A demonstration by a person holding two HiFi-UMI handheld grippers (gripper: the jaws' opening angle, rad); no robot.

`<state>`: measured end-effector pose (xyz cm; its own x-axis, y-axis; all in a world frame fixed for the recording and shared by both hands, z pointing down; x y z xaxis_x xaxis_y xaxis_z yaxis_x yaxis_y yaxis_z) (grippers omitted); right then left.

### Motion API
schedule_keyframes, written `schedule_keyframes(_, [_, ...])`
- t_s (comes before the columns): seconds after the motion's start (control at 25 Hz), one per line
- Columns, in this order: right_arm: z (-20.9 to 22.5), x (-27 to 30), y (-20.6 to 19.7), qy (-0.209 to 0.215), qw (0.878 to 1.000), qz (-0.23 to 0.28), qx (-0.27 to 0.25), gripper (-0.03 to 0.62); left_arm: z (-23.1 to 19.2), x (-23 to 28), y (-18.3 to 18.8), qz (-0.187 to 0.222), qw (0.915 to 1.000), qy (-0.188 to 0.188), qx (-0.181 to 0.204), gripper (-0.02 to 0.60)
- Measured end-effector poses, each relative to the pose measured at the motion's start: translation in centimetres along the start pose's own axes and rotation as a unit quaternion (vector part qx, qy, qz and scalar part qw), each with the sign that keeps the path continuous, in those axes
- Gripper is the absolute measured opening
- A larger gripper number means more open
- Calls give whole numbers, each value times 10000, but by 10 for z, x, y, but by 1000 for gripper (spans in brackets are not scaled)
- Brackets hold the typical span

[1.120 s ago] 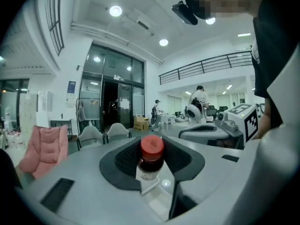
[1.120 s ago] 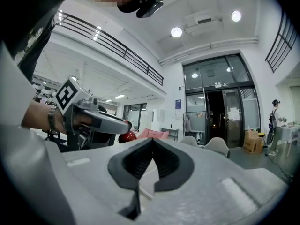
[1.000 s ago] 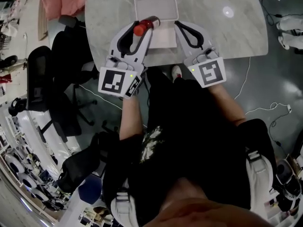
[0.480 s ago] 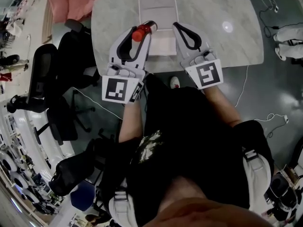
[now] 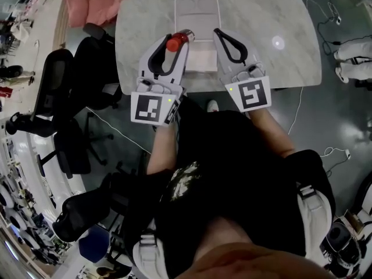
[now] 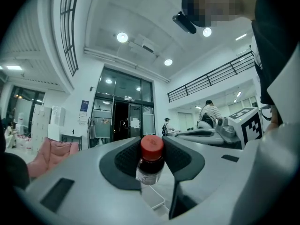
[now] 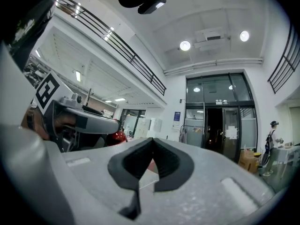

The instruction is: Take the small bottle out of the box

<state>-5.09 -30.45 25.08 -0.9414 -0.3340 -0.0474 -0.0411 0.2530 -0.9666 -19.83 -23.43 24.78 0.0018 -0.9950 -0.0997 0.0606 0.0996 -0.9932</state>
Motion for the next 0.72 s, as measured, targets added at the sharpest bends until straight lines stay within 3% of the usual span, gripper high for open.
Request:
schedule_keyframes(0.28, [6, -1, 6, -5, 10000, -9, 21, -5, 7, 2, 8, 83, 9998, -148, 136, 155])
schedule_keyframes(0.44, [3, 0, 5, 111, 9991, -258, -332, -5, 9, 7, 9, 138, 9998, -156, 3, 155])
schedule_keyframes(0.72, [12, -5, 3, -23, 9991, -318, -269, -5, 13, 16, 8, 144, 9997, -190, -30, 155])
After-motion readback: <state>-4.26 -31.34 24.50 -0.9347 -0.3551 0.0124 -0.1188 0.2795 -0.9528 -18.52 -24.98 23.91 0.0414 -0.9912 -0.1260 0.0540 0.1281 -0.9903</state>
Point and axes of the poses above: the fingertips, and each gripper's own axes: x forward along the fingers, z to its right, y out of its top, the point moved 7 cm from there along -x, backward along the fingers, and after that the axes turned 15 degrees about y, right-handed, at the moved point
